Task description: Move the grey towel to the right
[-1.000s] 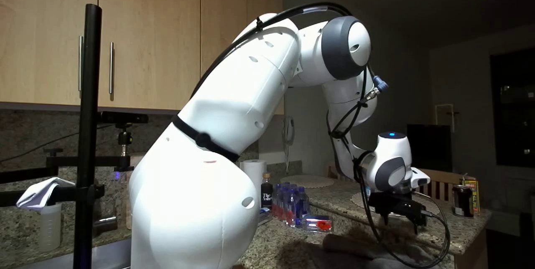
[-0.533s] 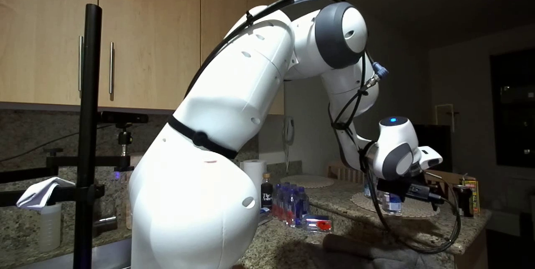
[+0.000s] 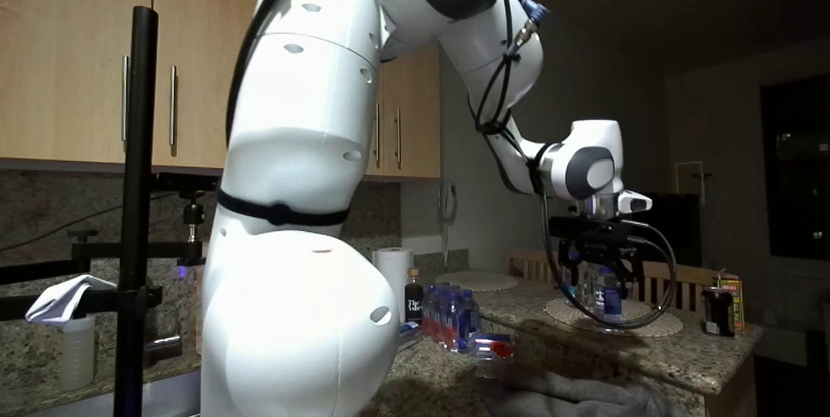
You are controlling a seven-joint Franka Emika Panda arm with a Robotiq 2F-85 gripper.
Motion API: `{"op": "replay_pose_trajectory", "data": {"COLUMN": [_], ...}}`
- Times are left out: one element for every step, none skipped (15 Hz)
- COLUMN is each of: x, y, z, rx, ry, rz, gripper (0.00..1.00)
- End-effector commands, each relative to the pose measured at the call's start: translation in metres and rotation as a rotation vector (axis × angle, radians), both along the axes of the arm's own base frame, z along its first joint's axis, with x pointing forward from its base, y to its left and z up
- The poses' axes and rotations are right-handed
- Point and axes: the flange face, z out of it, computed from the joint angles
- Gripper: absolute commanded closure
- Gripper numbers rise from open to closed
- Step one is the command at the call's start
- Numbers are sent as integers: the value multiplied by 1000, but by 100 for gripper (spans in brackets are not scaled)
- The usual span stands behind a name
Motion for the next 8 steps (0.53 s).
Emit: {"op": "replay_pose_trajectory", "data": {"x": [-60,-71,-80,-90,-100,-111,-120,-129], "y": [12,18,24,33,43,54,64,75], "z": [52,66,79,89,97,104,108,111], "rx": [-90,-127,-152,-177,-189,-201,-207,-207], "ry": [73,74,67,50,45,35,22,9], "rz": [33,36,43,45,50,56,62,67], "gripper": [0,0,0,0,0,0,0,0]}}
